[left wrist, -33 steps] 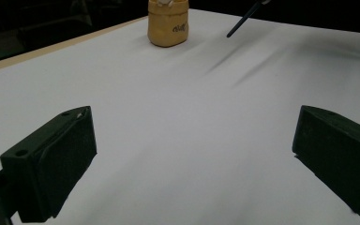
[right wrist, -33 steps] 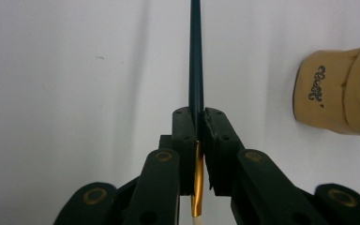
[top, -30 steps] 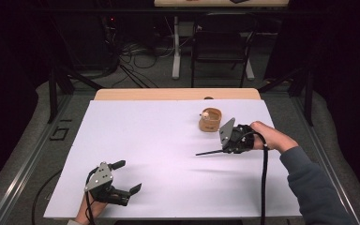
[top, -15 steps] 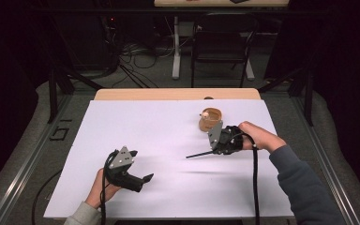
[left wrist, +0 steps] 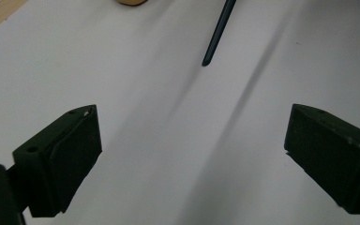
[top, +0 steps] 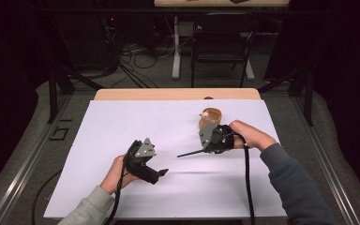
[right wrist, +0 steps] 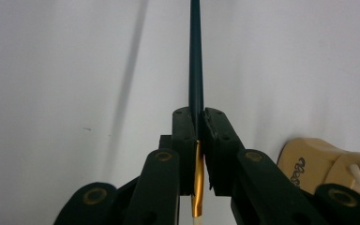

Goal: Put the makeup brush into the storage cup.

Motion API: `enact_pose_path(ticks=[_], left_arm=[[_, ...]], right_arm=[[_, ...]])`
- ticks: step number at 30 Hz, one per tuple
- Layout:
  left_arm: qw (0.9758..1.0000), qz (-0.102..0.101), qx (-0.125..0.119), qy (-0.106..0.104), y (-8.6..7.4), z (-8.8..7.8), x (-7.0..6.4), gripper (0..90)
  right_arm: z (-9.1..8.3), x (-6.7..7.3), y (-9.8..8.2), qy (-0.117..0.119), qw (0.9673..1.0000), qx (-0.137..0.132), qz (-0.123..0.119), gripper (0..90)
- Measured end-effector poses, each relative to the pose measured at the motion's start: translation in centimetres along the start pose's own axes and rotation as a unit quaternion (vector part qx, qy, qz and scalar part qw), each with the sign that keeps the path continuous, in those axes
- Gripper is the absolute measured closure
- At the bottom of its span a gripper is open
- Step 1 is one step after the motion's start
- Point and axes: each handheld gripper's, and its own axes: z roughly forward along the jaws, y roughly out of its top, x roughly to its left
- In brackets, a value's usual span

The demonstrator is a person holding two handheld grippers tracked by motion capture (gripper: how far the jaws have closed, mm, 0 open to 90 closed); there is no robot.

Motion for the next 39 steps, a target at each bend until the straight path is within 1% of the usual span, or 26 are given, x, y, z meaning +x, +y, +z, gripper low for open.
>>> enact_pose_path(ticks=[1,2,3,4,6,7,8,11,12,13,14,15,17,18,19,22,24,25,26,28,29,31,33,34,35,39], left_arm=[[1.0,0.004,0.006,0.0,0.3,0.3,-0.1,6.7],[0.9999,0.007,0.009,-0.003,0.5,0.5,-0.1,7.9],[0.9999,0.011,0.011,-0.003,0.7,0.8,-0.1,10.6],[0.9998,0.013,0.015,-0.005,1.0,1.0,0.0,13.5],[0.9996,0.016,0.023,-0.006,1.3,1.5,0.0,16.9],[0.9995,0.019,0.024,-0.007,1.5,1.8,0.1,21.2],[0.9995,0.019,0.025,-0.007,1.6,1.9,0.2,25.2],[0.9993,0.022,0.028,-0.012,2.0,2.4,0.3,35.2],[0.9992,0.023,0.029,-0.017,2.1,2.5,0.3,37.4],[0.999,0.025,0.029,-0.021,2.2,2.7,0.3,41.5],[0.999,0.025,0.029,-0.023,2.3,2.8,0.3,44.3],[0.999,0.024,0.028,-0.027,2.3,2.9,0.3,48.4],[0.9988,0.024,0.027,-0.034,2.5,3.1,0.4,52.8],[0.9985,0.024,0.028,-0.039,2.5,3.2,0.5,55.7],[0.9982,0.021,0.03,-0.048,2.6,3.4,0.6,57.8],[0.9974,0.024,0.036,-0.058,2.7,3.7,0.7,62.0],[0.9968,0.026,0.039,-0.065,2.7,3.9,0.7,65.4],[0.9965,0.027,0.042,-0.067,2.7,4.1,0.7,65.9],[0.9964,0.027,0.043,-0.067,2.7,4.2,0.7,66.5],[0.9962,0.027,0.044,-0.07,2.6,4.4,0.6,69.0],[0.9961,0.029,0.045,-0.071,2.6,4.5,0.6,69.7],[0.9954,0.03,0.044,-0.08,2.6,4.6,0.6,74.6],[0.9951,0.035,0.042,-0.082,2.5,4.8,0.5,79.8],[0.9948,0.036,0.041,-0.086,2.4,4.9,0.5,81.0],[0.9947,0.039,0.042,-0.086,2.4,4.9,0.5,81.6],[0.9942,0.043,0.042,-0.09,2.2,4.9,0.2,83.9]], right_arm=[[0.0,0.0,0.1,0.003,1.0,0.005,0.003,83.8],[0.2,0.0,0.3,-0.002,1.0,0.002,-0.004,83.8],[0.2,-0.1,0.4,0.004,1.0,0.001,-0.005,83.8],[0.3,-0.1,0.5,-0.002,1.0,-0.002,-0.008,83.8],[0.4,-0.1,0.8,0.0,0.9999,-0.006,-0.01,83.8],[0.4,-0.1,0.9,-0.003,0.9999,-0.005,-0.014,83.8],[0.5,-0.1,1.0,0.001,0.9999,-0.009,-0.014,83.8],[0.5,-0.1,1.4,-0.001,0.9998,-0.01,-0.019,83.8],[0.5,-0.1,1.5,-0.002,0.9997,-0.011,-0.02,83.8],[0.7,-0.1,1.5,0.001,0.9995,-0.028,-0.018,83.8],[0.5,-0.1,1.7,-0.001,0.9997,-0.011,-0.023,83.8],[0.5,-0.2,1.8,0.0,0.9997,-0.009,-0.025,83.8],[0.7,-0.1,2.0,-0.001,0.9995,-0.012,-0.029,83.8],[0.7,-0.1,2.1,-0.002,0.9995,-0.008,-0.031,83.8],[0.7,-0.1,2.2,0.003,0.9995,-0.009,-0.031,83.8],[0.8,0.0,2.5,0.002,0.9994,-0.007,-0.034,83.8],[0.9,0.1,2.7,0.0,0.9991,-0.008,-0.041,83.8],[0.9,0.2,2.7,0.001,0.9993,-0.008,-0.035,83.8],[1.0,0.1,2.9,0.002,0.9989,-0.008,-0.046,83.8],[0.9,0.2,3.0,0.012,0.9989,0.005,-0.046,83.8],[1.1,0.2,3.0,0.007,0.9986,-0.006,-0.051,83.8],[1.1,0.4,3.2,0.008,0.9989,0.001,-0.046,83.8],[1.1,0.4,3.4,0.002,0.9986,-0.004,-0.053,83.8],[1.1,0.4,3.5,0.007,0.9985,0.001,-0.054,83.8],[1.2,0.4,3.5,0.002,0.9984,-0.003,-0.056,83.8],[1.5,0.4,3.5,0.004,0.9985,0.005,-0.054,83.2]])
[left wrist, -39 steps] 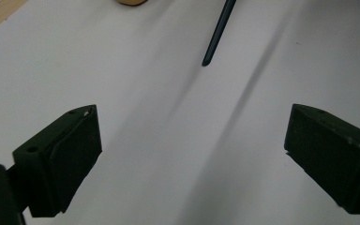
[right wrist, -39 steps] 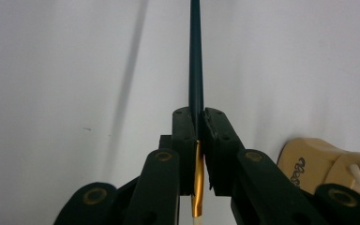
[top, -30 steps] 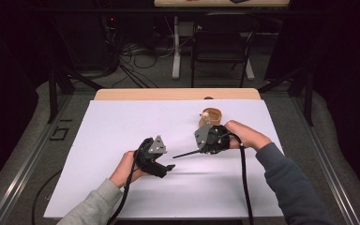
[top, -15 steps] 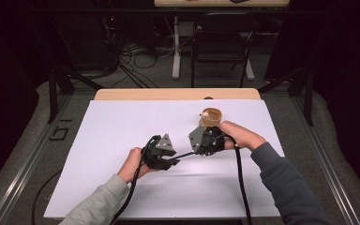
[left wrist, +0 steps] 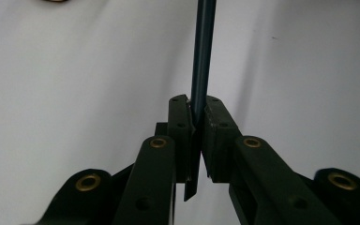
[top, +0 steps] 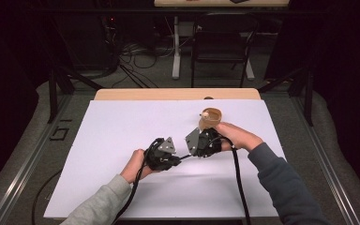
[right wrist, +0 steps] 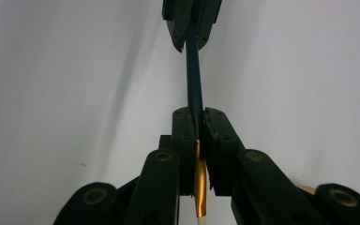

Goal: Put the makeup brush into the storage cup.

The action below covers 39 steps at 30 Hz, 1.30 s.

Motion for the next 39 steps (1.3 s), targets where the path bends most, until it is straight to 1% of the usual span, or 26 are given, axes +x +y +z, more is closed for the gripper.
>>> enact_pose_path(ticks=[2,3,4,5,6,8,9,10,13,15,18,21,22,24,25,27,29,30,31,32,33,34,35,36,38,39], left_arm=[[1.0,0.0,-0.001,0.001,-0.1,0.0,-0.2,84.7],[1.0,-0.002,-0.004,0.001,-0.2,0.0,-0.2,84.9],[0.9999,-0.005,-0.009,0.002,-0.3,0.0,-0.3,84.9],[0.9999,-0.007,-0.01,0.003,-0.4,-0.1,-0.4,84.9],[0.9999,-0.009,-0.013,0.004,-0.5,-0.1,-0.4,84.9],[0.9997,-0.014,-0.017,0.007,-0.7,-0.2,-0.5,85.0],[0.9997,-0.016,-0.019,0.009,-0.9,-0.3,-0.5,84.9],[0.9996,-0.019,-0.02,0.008,-1.0,-0.3,-0.5,84.9],[0.9993,-0.025,-0.026,0.01,-1.4,-0.4,-0.6,84.9],[0.9991,-0.028,-0.03,0.01,-1.6,-0.4,-0.6,84.9],[0.9987,-0.032,-0.037,0.012,-1.9,-0.5,-0.9,84.9],[0.9983,-0.038,-0.042,0.014,-2.2,-0.6,-1.0,84.9],[0.9981,-0.041,-0.043,0.014,-2.4,-0.6,-1.0,84.9],[0.9976,-0.047,-0.048,0.014,-2.6,-0.6,-1.0,84.9],[0.9974,-0.05,-0.051,0.014,-2.8,-0.6,-1.0,84.9],[0.9964,-0.06,-0.058,0.014,-3.0,-0.5,-1.1,84.8],[0.9963,-0.061,-0.059,0.015,-3.1,-0.5,-1.1,84.8],[0.9961,-0.063,-0.06,0.016,-3.1,-0.5,-1.1,84.8],[0.9958,-0.065,-0.063,0.017,-3.1,-0.5,-1.1,84.8],[0.9957,-0.065,-0.064,0.016,-3.1,-0.5,-1.0,84.8],[0.9955,-0.067,-0.064,0.018,-3.1,-0.5,-1.0,84.8],[0.9953,-0.068,-0.066,0.019,-3.1,-0.5,-1.0,84.8],[0.995,-0.071,-0.068,0.019,-3.2,-0.5,-1.0,84.8],[0.9946,-0.073,-0.07,0.021,-3.2,-0.5,-1.0,84.9],[0.994,-0.077,-0.074,0.026,-3.2,-0.5,-1.1,84.8],[0.9935,-0.081,-0.076,0.029,-3.2,-0.6,-1.1,84.9]], right_arm=[[0.2,0.0,0.1,-0.004,1.0,0.003,0.002,81.4],[0.3,0.0,0.1,-0.006,1.0,-0.001,0.005,79.4],[0.2,0.0,0.1,-0.007,0.9999,-0.001,0.011,73.9],[0.2,-0.1,0.0,-0.004,0.9997,-0.01,0.023,66.3],[0.3,-0.1,-0.1,-0.01,0.9993,-0.021,0.029,57.4],[0.2,-0.1,-0.5,-0.02,0.9974,-0.041,0.055,47.7],[0.1,0.0,-0.7,-0.027,0.9962,-0.046,0.069,39.3],[0.0,0.0,-1.0,-0.034,0.9948,-0.055,0.079,34.6],[-0.2,0.1,-1.7,-0.041,0.9897,-0.072,0.117,24.3],[-0.2,0.3,-2.1,-0.048,0.9873,-0.071,0.134,19.8],[-0.3,0.5,-3.0,-0.054,0.9809,-0.084,0.167,15.2],[-0.4,0.9,-4.2,-0.06,0.9712,-0.107,0.204,13.4],[-0.4,1.1,-4.5,-0.06,0.9685,-0.113,0.213,12.1],[-0.3,1.7,-5.0,-0.07,0.9646,-0.118,0.225,10.9],[-0.3,1.9,-5.2,-0.068,0.9633,-0.124,0.228,9.6],[0.0,2.4,-5.6,-0.068,0.9571,-0.138,0.245,8.2],[0.3,2.9,-6.0,-0.066,0.9531,-0.144,0.258,6.4],[0.5,3.1,-6.2,-0.069,0.9495,-0.148,0.268,5.9],[0.6,3.2,-6.3,-0.069,0.9472,-0.152,0.274,5.3],[0.6,3.3,-6.4,-0.068,0.9425,-0.163,0.283,5.2],[0.7,3.5,-6.6,-0.07,0.9391,-0.171,0.29,5.0],[0.8,3.6,-6.5,-0.07,0.9371,-0.171,0.296,4.7],[0.9,3.8,-6.4,-0.072,0.9384,-0.167,0.294,4.9],[0.9,3.9,-6.3,-0.075,0.9382,-0.166,0.295,4.9],[0.9,4.1,-6.2,-0.075,0.9337,-0.174,0.303,5.0],[0.9,4.3,-6.1,-0.074,0.9304,-0.18,0.311,4.9]])
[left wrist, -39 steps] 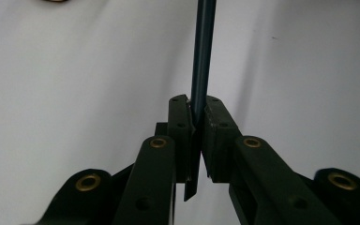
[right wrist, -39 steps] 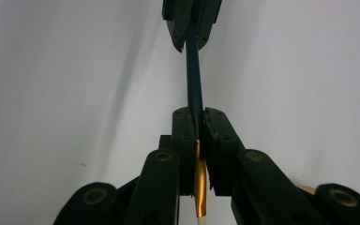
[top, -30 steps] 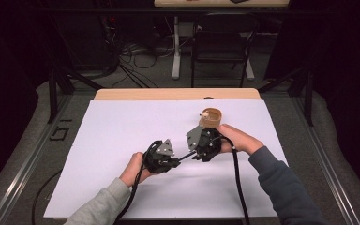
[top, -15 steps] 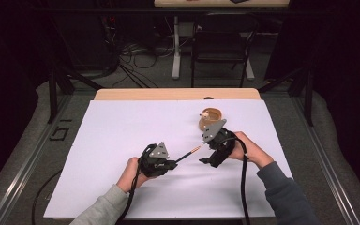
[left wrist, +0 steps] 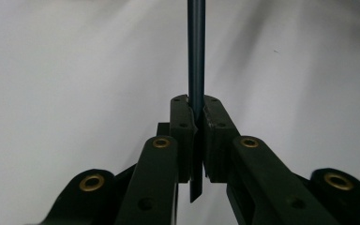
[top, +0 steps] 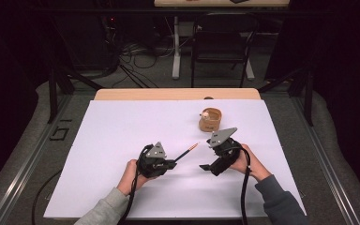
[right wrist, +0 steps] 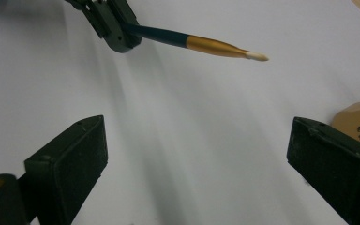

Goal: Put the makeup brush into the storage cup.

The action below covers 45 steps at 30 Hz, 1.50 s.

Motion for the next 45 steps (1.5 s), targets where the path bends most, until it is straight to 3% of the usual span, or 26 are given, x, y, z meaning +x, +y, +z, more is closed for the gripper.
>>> enact_pose_path(ticks=[11,14,19,26,33,45], left_arm=[[0.9993,-0.016,-0.022,0.026,-0.2,-0.2,0.0,84.8],[0.9988,-0.023,-0.03,0.032,-0.4,-0.3,0.0,84.8],[0.9981,-0.033,-0.036,0.038,-0.6,-0.2,-0.1,84.9],[0.997,-0.046,-0.044,0.045,-0.6,0.0,-0.2,84.9],[0.9961,-0.05,-0.052,0.051,-0.5,0.2,-0.4,84.9],[0.9953,-0.056,-0.056,0.056,-0.2,0.9,-0.8,84.9]], right_arm=[[0.7,0.4,-0.7,-0.006,0.9973,-0.029,0.067,1.3],[0.8,0.5,-0.9,0.001,0.9958,-0.039,0.083,0.0],[1.1,0.6,-1.0,0.005,0.9905,-0.069,0.118,0.0],[1.6,1.3,-0.5,0.0,0.9877,-0.082,0.133,0.3],[2.0,1.8,0.0,-0.008,0.9863,-0.092,0.137,14.4],[2.7,1.8,1.0,-0.034,0.9737,-0.137,0.179,42.2]])
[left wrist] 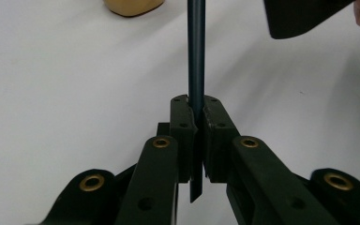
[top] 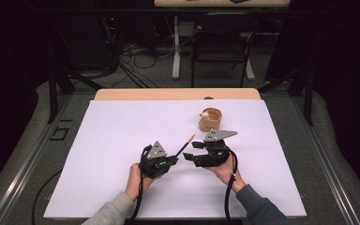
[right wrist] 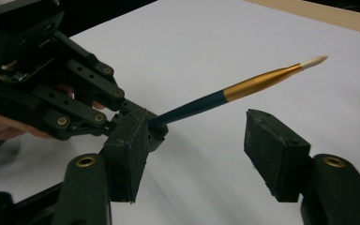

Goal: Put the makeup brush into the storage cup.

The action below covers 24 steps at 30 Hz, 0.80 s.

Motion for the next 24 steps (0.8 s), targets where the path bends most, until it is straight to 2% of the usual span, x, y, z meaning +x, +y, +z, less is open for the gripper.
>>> enact_pose_path(ticks=[4,8,17,24], left_arm=[[1.0,-0.002,-0.002,0.001,0.02,0.14,-0.12,84.9],[1.0,-0.005,-0.007,0.001,0.11,0.18,-0.28,84.9],[1.0,-0.004,-0.006,0.001,0.14,0.31,-0.46,84.9],[1.0,-0.005,-0.004,0.003,0.16,0.45,-0.58,84.9]], right_arm=[[0.37,0.0,0.1,-0.005,0.9998,-0.008,0.015,50.2],[0.55,0.23,0.2,-0.021,0.9988,-0.027,0.035,58.2],[0.82,0.43,0.3,-0.023,0.9969,-0.044,0.061,66.2],[0.89,0.58,0.41,-0.014,0.9958,-0.048,0.077,70.5]])
